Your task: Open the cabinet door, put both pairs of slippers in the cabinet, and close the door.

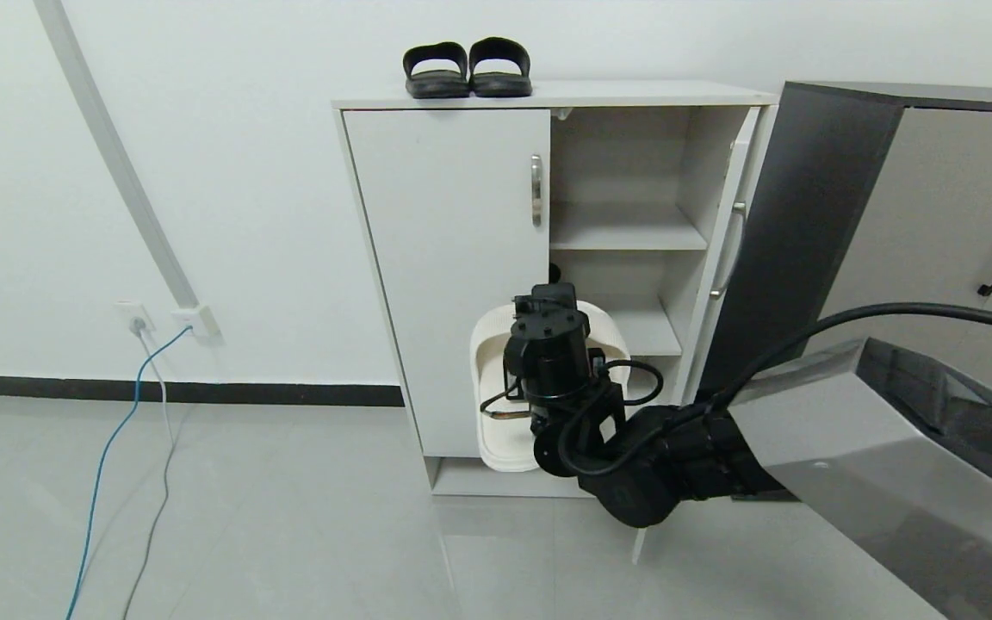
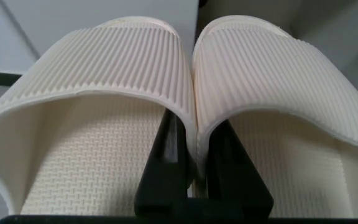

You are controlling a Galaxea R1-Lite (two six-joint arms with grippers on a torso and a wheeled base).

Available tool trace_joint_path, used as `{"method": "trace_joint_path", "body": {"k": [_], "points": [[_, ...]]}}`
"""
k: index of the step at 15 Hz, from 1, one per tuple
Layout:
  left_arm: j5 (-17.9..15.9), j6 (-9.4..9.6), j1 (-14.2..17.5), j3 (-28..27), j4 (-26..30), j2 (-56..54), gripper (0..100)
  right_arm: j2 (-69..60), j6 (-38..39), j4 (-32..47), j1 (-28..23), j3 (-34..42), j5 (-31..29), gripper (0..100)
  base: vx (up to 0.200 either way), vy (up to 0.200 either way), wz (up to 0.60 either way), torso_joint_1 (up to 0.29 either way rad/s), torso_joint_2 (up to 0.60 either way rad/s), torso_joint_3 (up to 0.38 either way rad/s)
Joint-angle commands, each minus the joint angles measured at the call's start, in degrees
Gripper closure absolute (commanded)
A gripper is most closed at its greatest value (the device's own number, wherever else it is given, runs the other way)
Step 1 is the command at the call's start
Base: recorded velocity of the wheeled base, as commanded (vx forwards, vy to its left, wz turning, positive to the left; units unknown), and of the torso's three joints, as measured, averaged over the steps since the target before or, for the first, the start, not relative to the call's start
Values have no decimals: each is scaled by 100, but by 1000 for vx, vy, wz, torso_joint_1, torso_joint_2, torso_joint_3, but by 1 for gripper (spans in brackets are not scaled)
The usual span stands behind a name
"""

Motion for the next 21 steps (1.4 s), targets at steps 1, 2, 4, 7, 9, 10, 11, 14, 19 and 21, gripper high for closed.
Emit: {"method": "trace_joint_path", "body": {"k": [1, 2, 4, 7, 9, 10, 11, 14, 19, 21], "points": [[-2, 0, 4, 1, 1, 11, 100, 384, -200, -14, -214, -278, -210, 100, 0, 0, 0, 0, 0, 0], [-2, 0, 4, 1, 1, 11, 100, 384, -297, -14, -284, -269, -306, 100, 0, 0, 0, 0, 0, 0], [-2, 0, 4, 1, 1, 11, 100, 358, -385, -23, -381, -269, -306, 100, 0, 0, 0, 0, 0, 0], [-2, 0, 4, 1, 1, 11, 100, 278, -560, -49, -495, -225, -306, 100, 0, 0, 0, 0, 0, 0], [-2, 0, 4, 1, -7, 11, 100, 67, -569, -49, -504, 39, -306, 100, 0, 0, 0, 0, 0, 0], [-2, 0, 4, 1, -7, 11, 100, -47, -569, -49, -504, 214, -297, 100, 0, 0, 0, 0, 0, 0], [-2, 0, 4, 1, 1, 11, 100, -319, -560, -49, -504, 654, -306, 100, 0, 0, 0, 0, 0, 0], [-2, 0, 4, 1, 1, 11, 100, -1119, -508, -58, -504, 1919, -315, 100, 0, 0, 0, 0, 0, 0], [-2, 0, 4, 1, 1, 11, 100, -1936, -350, -498, -425, 3123, -297, 100, 0, 0, 0, 0, 0, 0], [-2, 0, 4, 1, 1, 11, 100, -1813, -332, -726, -381, 3141, -218, 100, 0, 0, 0, 0, 0, 0]]}}
